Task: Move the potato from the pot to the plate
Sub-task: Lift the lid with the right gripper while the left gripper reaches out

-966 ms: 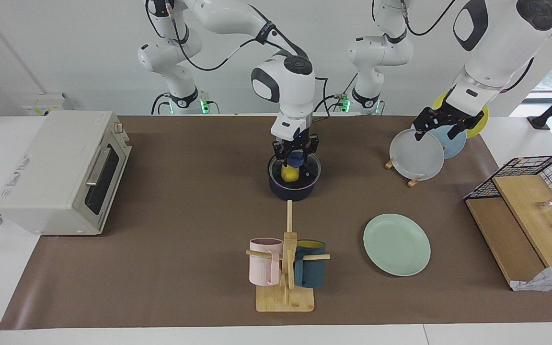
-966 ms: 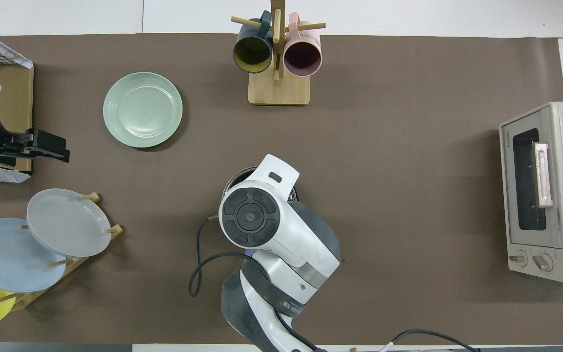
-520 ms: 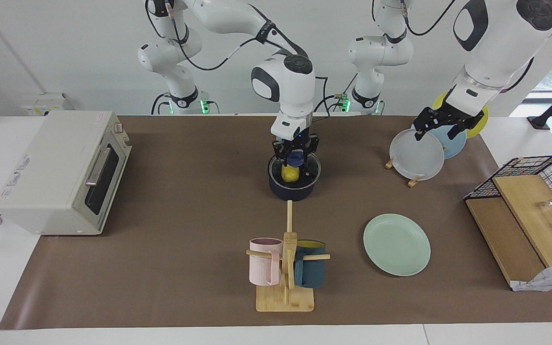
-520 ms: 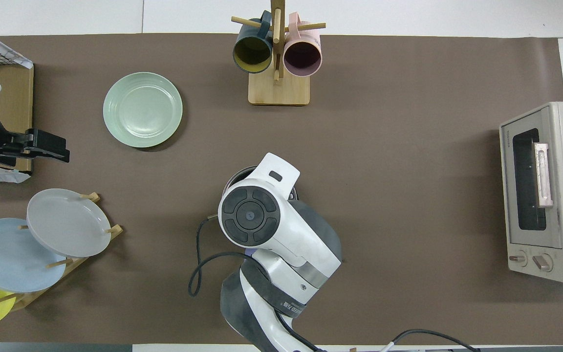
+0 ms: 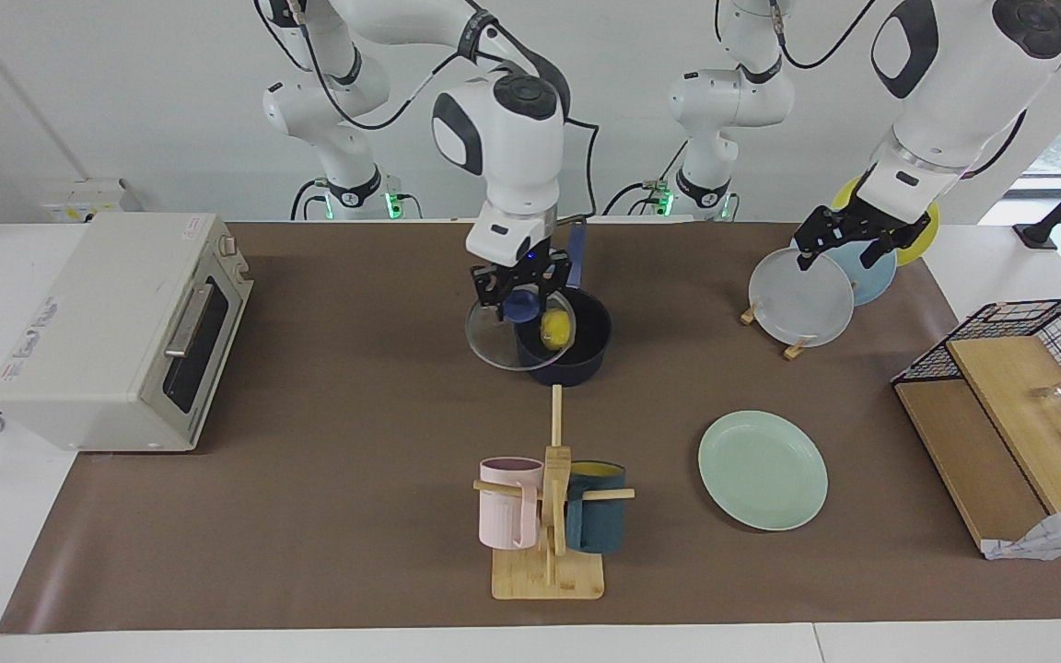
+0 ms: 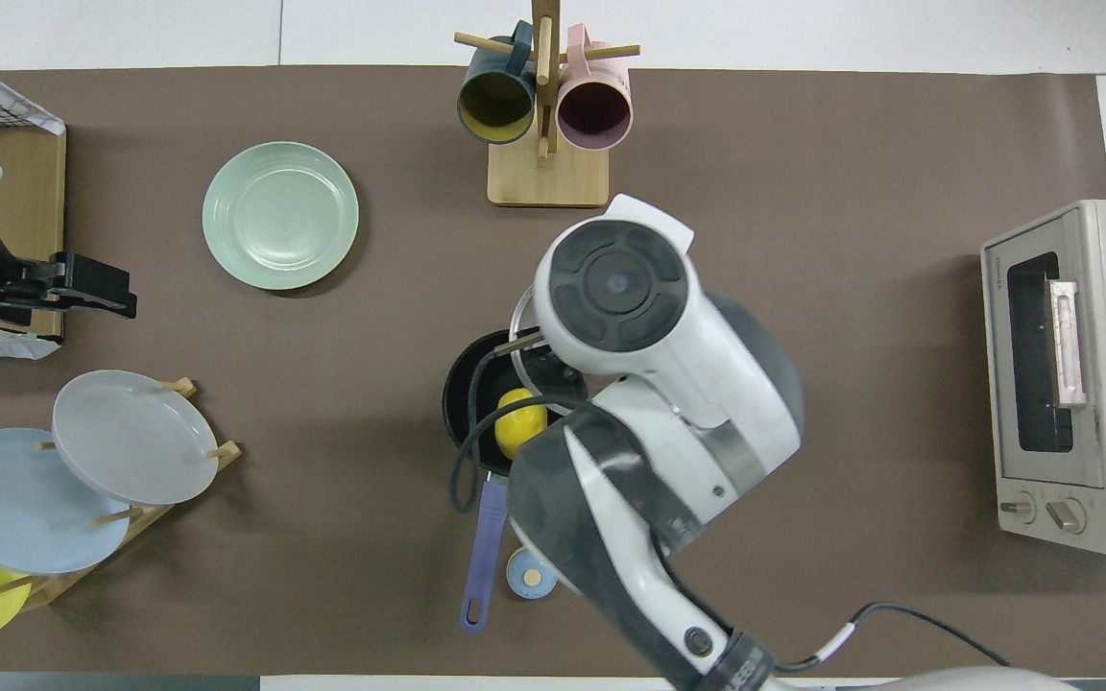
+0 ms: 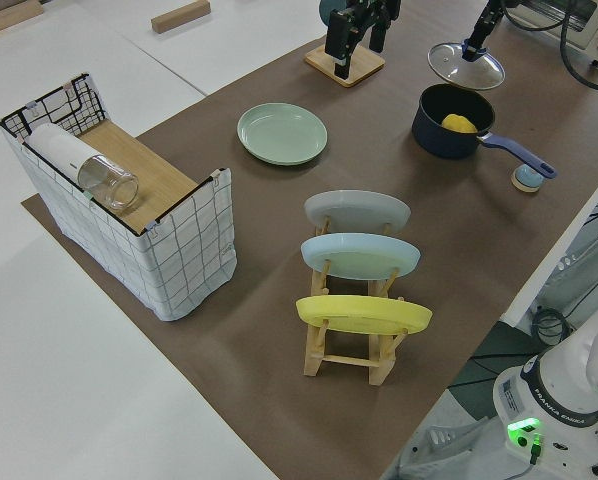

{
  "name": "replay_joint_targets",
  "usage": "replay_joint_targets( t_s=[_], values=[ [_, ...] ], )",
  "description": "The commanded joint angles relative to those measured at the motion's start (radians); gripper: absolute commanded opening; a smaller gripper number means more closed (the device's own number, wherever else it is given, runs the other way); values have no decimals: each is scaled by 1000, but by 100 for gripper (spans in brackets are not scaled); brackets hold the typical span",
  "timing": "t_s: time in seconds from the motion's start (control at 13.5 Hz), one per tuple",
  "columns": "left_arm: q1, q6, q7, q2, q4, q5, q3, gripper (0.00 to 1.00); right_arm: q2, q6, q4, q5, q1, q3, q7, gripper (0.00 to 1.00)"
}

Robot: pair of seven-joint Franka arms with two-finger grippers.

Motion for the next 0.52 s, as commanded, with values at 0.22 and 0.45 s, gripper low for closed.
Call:
replay_joint_targets(
  t_s=[0.22, 0.45],
  values=[
    [-2, 80, -10, -7, -10, 22, -3, 100, -63, 99, -187, -6, -295, 12, -372, 34],
    [-55, 92, -103, -4, -8, 22, -28, 100, -127, 287, -405, -6, -379, 10, -471, 34]
  ],
)
